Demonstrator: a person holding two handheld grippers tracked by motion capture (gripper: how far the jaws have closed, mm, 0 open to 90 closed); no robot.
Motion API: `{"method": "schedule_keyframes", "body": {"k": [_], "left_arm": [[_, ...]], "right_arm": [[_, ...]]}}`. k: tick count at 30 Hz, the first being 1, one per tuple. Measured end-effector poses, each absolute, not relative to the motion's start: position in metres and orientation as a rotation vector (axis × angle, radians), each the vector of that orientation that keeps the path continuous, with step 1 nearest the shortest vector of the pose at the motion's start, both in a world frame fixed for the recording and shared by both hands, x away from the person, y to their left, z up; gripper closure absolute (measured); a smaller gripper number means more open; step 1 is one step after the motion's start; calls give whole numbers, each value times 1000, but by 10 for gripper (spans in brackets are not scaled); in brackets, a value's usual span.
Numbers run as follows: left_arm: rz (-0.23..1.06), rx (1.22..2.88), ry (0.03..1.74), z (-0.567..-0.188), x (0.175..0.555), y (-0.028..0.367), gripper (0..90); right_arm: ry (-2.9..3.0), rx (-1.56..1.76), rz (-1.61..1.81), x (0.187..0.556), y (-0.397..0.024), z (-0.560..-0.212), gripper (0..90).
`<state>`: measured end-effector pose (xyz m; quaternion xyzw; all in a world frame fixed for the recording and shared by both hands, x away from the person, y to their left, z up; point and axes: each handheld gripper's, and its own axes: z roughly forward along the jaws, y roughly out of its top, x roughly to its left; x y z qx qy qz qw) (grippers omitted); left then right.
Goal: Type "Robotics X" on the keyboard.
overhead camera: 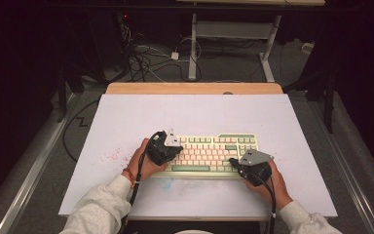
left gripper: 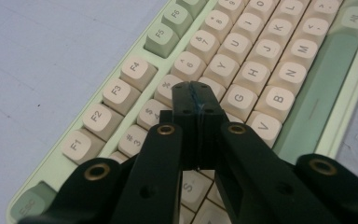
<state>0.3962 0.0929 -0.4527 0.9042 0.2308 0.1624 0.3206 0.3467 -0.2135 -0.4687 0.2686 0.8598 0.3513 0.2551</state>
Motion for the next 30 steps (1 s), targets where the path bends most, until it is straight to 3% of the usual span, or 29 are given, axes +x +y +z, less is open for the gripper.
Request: {"method": "schedule_keyframes", "body": {"k": [23, 30], "left_arm": [[482, 2372, 586, -450, 395, 89, 848], [542, 2291, 556, -436, 382, 104, 726]], "right_arm": [[2339, 723, 944, 346, -213, -467, 900], [2317, 710, 975, 341, -215, -460, 900]]}}
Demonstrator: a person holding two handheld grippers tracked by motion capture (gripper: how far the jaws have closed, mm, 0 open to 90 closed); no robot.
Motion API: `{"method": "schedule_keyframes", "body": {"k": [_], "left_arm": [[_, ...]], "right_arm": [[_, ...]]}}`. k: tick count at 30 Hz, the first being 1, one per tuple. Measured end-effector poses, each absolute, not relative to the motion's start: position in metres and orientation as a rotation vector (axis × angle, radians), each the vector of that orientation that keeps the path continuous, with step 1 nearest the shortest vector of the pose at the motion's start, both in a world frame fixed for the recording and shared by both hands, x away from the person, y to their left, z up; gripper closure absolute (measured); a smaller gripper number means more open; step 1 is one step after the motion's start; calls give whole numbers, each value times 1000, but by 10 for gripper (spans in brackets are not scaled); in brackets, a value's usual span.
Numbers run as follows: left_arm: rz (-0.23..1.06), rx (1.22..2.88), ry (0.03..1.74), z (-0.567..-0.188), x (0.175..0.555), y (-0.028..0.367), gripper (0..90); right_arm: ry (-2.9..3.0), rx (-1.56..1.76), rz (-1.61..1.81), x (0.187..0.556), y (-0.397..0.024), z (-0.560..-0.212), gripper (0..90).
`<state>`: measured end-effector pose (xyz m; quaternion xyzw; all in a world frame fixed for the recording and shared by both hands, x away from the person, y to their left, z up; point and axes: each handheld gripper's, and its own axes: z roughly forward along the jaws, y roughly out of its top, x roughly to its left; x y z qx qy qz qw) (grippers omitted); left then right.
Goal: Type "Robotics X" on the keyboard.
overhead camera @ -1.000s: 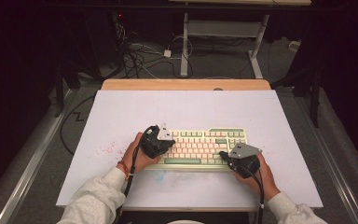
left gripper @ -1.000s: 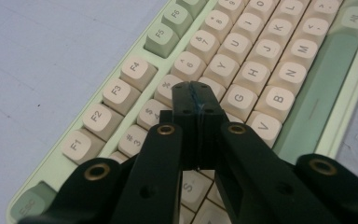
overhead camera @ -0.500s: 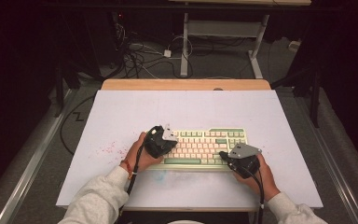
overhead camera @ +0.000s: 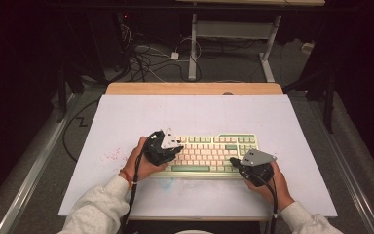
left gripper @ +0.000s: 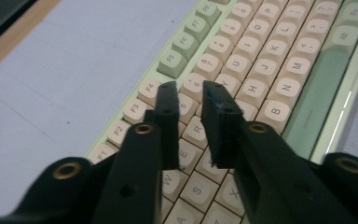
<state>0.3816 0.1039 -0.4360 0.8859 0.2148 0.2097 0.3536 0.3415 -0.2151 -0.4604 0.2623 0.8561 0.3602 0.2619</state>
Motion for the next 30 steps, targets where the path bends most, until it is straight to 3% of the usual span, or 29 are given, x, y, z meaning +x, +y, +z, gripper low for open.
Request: {"method": "schedule_keyframes", "body": {"k": [8, 10, 17, 23, 30], "left_arm": [[658, 2242, 548, -435, 366, 122, 546], [698, 2224, 551, -438, 359, 132, 445], [710, 2203, 566, -445, 348, 151, 271], [729, 2200, 598, -455, 339, 165, 206], [738, 2214, 624, -465, 325, 180, 203]], "right_arm": [[2306, 705, 1003, 338, -215, -455, 900], [2311, 699, 1010, 337, -215, -453, 900], [2310, 696, 1023, 338, -213, -450, 900], [2307, 696, 1033, 340, -211, -447, 900], [2318, 705, 1030, 346, -201, -446, 900]]}}
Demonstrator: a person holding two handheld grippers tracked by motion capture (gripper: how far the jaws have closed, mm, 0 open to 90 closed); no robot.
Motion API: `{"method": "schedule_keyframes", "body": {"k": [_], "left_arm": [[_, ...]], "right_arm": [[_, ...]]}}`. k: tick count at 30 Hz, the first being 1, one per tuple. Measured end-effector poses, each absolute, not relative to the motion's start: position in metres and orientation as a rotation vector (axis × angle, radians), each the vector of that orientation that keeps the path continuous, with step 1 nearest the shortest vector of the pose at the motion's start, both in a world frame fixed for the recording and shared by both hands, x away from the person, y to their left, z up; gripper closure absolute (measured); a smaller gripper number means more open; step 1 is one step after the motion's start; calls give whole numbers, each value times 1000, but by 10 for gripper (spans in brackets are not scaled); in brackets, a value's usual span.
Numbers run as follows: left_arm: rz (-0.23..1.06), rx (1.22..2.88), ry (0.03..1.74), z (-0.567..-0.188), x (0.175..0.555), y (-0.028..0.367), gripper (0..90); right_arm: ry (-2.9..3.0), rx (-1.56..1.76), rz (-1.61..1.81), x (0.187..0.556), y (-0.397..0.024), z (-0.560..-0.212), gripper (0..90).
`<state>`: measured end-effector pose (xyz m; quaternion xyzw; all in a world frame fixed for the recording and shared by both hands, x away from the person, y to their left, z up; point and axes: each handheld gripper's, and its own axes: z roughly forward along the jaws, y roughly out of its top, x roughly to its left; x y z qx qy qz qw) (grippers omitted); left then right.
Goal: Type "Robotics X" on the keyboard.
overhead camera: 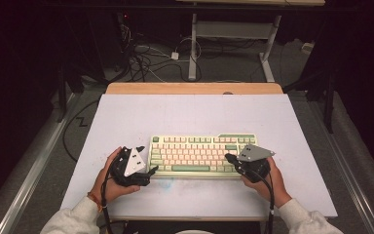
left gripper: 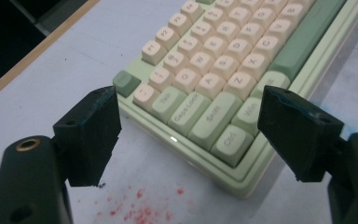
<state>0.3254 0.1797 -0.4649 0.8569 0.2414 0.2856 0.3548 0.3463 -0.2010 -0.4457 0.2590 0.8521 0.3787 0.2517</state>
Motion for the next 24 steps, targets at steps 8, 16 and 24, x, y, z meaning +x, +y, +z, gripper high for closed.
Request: {"method": "schedule_keyframes", "body": {"k": [8, 16, 24], "left_arm": [[712, 2233, 659, -475, 314, 191, 202], [707, 2250, 672, -479, 308, 196, 202], [712, 2265, 665, -479, 308, 196, 202]], "right_arm": [[2355, 677, 1009, 363, -175, -448, 900], [2376, 678, 985, 377, -154, -452, 900], [2398, 673, 932, 390, -139, -456, 900]]}}
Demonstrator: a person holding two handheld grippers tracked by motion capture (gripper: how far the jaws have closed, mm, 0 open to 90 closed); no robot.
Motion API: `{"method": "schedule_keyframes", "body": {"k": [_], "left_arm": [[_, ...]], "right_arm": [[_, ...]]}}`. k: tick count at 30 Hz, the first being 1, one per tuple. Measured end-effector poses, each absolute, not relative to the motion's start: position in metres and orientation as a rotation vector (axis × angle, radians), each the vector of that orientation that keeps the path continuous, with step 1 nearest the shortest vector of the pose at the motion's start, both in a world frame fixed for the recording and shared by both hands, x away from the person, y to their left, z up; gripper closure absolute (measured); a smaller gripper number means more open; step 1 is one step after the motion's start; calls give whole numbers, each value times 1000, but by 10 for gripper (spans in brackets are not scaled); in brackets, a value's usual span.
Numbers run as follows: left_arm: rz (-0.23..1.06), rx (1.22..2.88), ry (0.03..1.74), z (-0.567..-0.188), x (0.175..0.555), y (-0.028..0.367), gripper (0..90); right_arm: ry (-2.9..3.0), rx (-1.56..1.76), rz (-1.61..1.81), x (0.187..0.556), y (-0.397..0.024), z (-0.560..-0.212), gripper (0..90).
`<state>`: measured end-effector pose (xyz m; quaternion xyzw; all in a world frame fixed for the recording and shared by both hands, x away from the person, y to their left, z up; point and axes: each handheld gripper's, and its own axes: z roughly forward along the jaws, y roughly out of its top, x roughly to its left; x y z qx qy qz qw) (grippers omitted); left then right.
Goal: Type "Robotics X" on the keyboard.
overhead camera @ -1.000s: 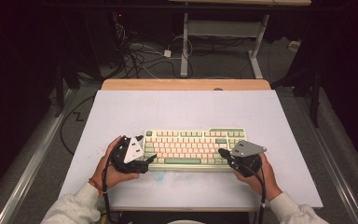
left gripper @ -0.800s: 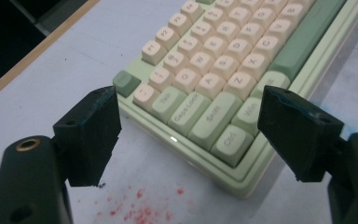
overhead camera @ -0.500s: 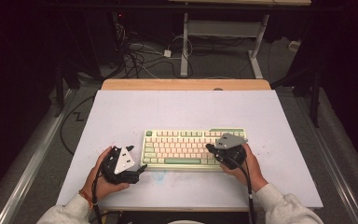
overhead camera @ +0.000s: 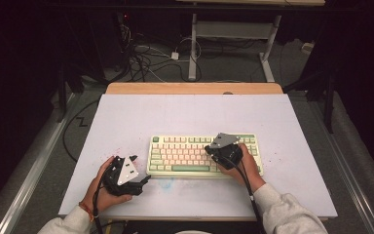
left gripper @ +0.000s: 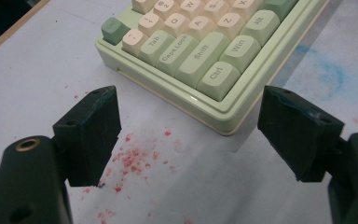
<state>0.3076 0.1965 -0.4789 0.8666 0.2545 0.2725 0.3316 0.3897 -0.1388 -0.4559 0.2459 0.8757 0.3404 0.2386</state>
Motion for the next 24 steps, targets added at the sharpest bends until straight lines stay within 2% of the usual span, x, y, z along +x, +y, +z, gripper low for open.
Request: {"method": "schedule_keyframes", "body": {"k": [8, 18, 24], "left_arm": [[714, 2288, 651, -480, 308, 195, 202], [720, 2285, 657, -479, 309, 194, 202], [721, 2296, 662, -479, 309, 194, 203]], "right_arm": [[2433, 669, 882, 393, -135, -460, 900], [2364, 672, 1008, 384, -148, -446, 900], [2284, 651, 1111, 372, -161, -432, 760]]}}
